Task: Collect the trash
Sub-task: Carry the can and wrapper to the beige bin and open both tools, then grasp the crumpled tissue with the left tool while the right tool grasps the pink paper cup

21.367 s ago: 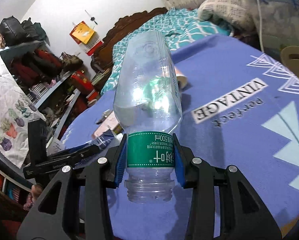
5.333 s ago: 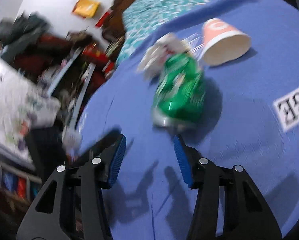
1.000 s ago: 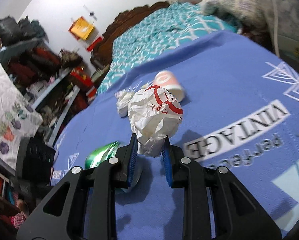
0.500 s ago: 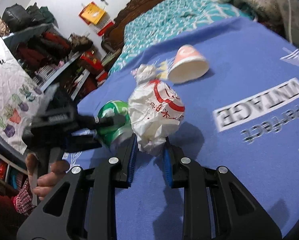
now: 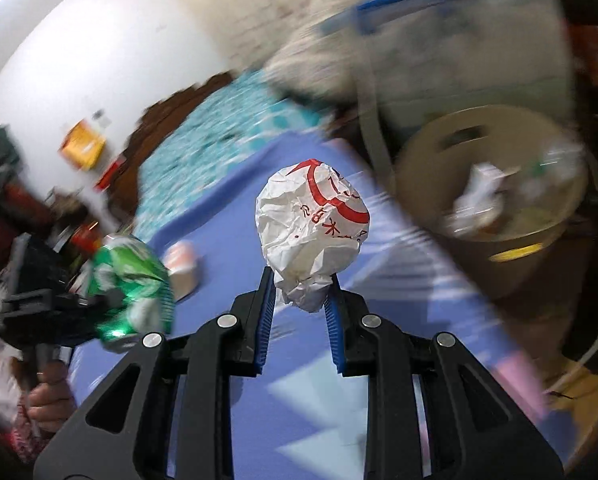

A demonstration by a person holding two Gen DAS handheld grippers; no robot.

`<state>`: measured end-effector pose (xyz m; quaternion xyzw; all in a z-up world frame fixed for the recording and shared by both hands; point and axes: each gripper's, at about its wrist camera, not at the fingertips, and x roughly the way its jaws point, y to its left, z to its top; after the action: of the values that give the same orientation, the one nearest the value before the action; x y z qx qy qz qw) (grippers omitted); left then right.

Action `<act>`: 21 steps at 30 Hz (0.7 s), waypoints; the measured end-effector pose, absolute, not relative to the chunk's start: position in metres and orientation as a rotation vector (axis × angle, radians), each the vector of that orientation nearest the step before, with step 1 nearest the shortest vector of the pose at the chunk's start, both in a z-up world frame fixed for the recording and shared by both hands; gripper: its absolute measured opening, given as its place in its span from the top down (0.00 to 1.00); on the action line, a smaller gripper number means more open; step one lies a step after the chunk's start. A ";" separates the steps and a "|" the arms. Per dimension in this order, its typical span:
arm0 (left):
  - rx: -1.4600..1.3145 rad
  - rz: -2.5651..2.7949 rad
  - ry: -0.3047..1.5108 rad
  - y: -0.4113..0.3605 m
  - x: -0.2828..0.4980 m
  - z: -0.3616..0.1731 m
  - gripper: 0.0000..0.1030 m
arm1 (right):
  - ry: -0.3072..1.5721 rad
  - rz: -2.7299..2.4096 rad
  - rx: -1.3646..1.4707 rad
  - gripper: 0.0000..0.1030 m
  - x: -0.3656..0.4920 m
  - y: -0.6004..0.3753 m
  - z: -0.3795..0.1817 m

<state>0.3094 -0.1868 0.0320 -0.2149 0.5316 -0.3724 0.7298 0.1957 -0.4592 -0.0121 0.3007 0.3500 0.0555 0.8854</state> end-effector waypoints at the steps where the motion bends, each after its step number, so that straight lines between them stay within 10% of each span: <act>1: -0.459 -0.849 1.180 -0.204 0.316 0.031 0.87 | 0.726 0.081 0.643 0.75 0.197 -0.476 -0.015; 8: -0.208 -0.942 1.229 -0.376 0.368 0.017 0.87 | 0.765 -0.059 0.698 0.72 0.221 -0.535 -0.031; 10: -0.112 -0.892 1.224 -0.411 0.379 0.009 0.44 | 0.778 -0.081 0.702 0.43 0.227 -0.541 -0.035; 12: -0.081 -0.818 1.189 -0.419 0.383 0.006 0.37 | 0.731 -0.114 0.733 0.21 0.222 -0.549 -0.034; 21: -0.111 -0.833 1.107 -0.332 0.352 0.024 0.37 | 0.642 -0.061 0.742 0.48 0.202 -0.524 -0.011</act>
<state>0.3517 -0.3322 0.0244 -0.0513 0.5100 -0.3839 0.7680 0.2018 -0.5235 -0.0115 0.3563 0.3081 -0.0291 0.8816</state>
